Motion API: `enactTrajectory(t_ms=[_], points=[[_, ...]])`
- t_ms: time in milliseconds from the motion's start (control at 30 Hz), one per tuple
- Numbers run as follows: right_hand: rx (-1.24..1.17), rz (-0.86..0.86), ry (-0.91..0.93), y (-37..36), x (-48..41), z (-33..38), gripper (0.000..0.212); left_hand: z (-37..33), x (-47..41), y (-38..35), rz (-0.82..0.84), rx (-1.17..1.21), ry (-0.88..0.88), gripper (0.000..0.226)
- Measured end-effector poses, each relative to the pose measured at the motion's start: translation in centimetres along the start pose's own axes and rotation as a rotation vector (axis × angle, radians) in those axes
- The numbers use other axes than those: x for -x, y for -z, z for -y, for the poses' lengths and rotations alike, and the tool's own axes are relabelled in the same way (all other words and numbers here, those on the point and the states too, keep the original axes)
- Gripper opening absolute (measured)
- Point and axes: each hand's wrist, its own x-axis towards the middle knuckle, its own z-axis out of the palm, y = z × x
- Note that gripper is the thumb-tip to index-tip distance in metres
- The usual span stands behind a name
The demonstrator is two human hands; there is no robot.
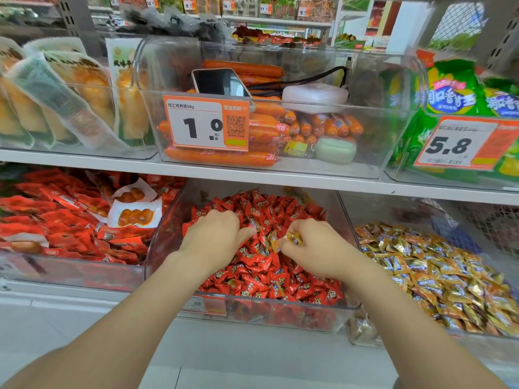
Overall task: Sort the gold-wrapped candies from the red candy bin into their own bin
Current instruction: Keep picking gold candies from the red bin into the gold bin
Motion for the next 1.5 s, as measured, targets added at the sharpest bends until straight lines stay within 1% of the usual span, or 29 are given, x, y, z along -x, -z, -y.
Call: enactTrajectory(t_ms=[100,167,200,267,333,400,433,467,567,633,700,733,800,900,933,1000,1067,1100,1167,1233,1300,1433,1500], points=[[-0.061,0.005,0.021,0.9,1.1,-0.2,0.024,-0.4,0.5,0.4,-0.039,-0.124,-0.007,0.054],[-0.116,-0.005,0.02,1.1,1.2,-0.4,0.018,-0.5,0.8,0.6,-0.044,-0.154,-0.039,0.05],[-0.15,-0.001,0.015,1.1,1.2,-0.4,0.019,-0.6,0.9,0.6,-0.03,-0.121,-0.07,0.043],[-0.189,-0.003,-0.018,1.2,1.0,-0.4,0.02,-0.9,0.9,0.3,0.033,-0.004,-0.153,0.021],[-0.208,-0.031,-0.052,1.2,0.9,-0.3,0.016,-1.5,0.6,-0.2,0.09,0.051,-0.214,0.017],[-0.213,-0.066,-0.063,1.1,0.7,-0.4,0.011,-2.2,0.3,-0.6,0.12,0.002,-0.245,0.012],[-0.211,-0.076,-0.058,0.9,0.5,-0.5,0.018,-2.5,0.1,-0.8,0.136,-0.035,-0.253,0.013],[-0.201,-0.089,-0.064,0.6,0.4,-0.5,0.025,-2.7,-0.1,-0.9,0.155,-0.067,-0.257,0.019],[-0.16,-0.155,-0.149,0.1,-0.3,-0.3,0.029,-2.9,-0.6,-1.2,0.199,-0.164,-0.232,0.035],[-0.126,-0.178,-0.197,-0.2,-0.8,0.0,0.027,-3.0,-0.8,-1.4,0.173,-0.216,-0.235,0.033],[-0.106,-0.181,-0.22,-0.5,-1.4,0.3,0.035,-3.1,-0.8,-1.8,0.123,-0.235,-0.256,0.022],[-0.082,-0.181,-0.22,-0.8,-1.7,0.3,0.041,-3.0,-0.8,-1.9,0.108,-0.218,-0.258,0.018],[-0.004,-0.185,-0.195,-1.2,-2.1,0.3,0.047,-2.7,-0.9,-1.7,0.116,-0.133,-0.22,0.021],[0.11,-0.156,-0.118,-1.4,-2.3,0.7,0.033,-2.1,-0.4,-0.4,0.078,0.013,-0.106,0.034],[0.155,-0.138,-0.099,-1.5,-2.2,1.0,0.032,-1.9,-0.2,0.1,0.05,0.044,-0.073,0.039],[0.24,-0.102,-0.091,-1.8,-2.2,1.6,0.046,-1.1,0.2,0.6,0.019,0.087,-0.024,0.047],[0.313,-0.072,-0.108,-2.3,-2.5,2.2,0.064,-0.4,0.6,0.8,0.037,0.141,-0.005,0.049],[0.343,-0.059,-0.114,-2.6,-2.7,2.4,0.07,0.0,0.7,0.8,0.05,0.164,-0.004,0.047],[0.387,-0.045,-0.105,-3.0,-3.1,2.7,0.075,0.3,1.0,0.7,0.065,0.174,0.002,0.036],[0.407,-0.04,-0.086,-3.1,-3.5,2.8,0.075,0.4,1.1,0.4,0.08,0.165,-0.003,0.025],[0.437,-0.026,-0.052,-3.2,-3.7,2.9,0.067,0.5,1.2,0.1,0.117,0.169,-0.033,0.02],[0.518,0.023,0.044,-3.5,-3.7,2.9,0.049,0.9,1.0,-0.5,0.151,0.192,-0.067,0.019],[0.508,0.031,0.052,-3.7,-3.7,2.7,0.047,1.0,0.9,-0.5,0.152,0.182,-0.039,0.024]])
